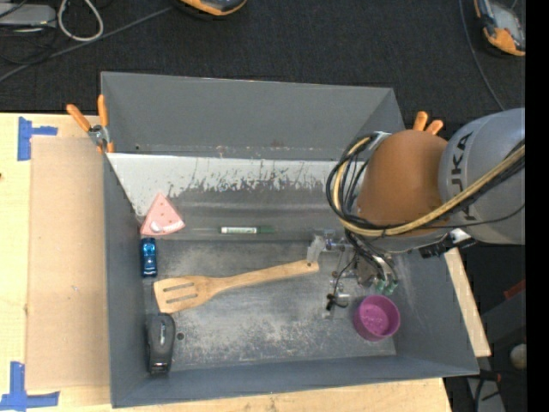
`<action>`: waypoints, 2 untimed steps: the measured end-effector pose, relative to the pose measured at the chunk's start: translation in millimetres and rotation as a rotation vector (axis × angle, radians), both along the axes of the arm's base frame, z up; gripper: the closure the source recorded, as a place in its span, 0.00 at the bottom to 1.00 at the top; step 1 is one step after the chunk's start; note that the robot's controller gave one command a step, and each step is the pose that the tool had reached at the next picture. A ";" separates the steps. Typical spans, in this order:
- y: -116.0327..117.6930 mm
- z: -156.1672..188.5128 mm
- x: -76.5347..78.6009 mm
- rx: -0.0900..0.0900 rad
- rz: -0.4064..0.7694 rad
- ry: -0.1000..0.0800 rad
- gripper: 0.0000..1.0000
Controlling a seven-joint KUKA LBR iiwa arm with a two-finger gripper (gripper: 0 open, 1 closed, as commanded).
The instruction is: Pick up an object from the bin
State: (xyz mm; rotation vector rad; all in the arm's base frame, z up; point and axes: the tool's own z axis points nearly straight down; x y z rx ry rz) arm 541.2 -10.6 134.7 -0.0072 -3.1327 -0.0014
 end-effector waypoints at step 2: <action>50.9 -60.0 43.7 0.001 -0.086 -0.012 0.00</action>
Offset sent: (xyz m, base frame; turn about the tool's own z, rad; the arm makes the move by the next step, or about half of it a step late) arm 0.0444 0.0533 -0.0647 0.0891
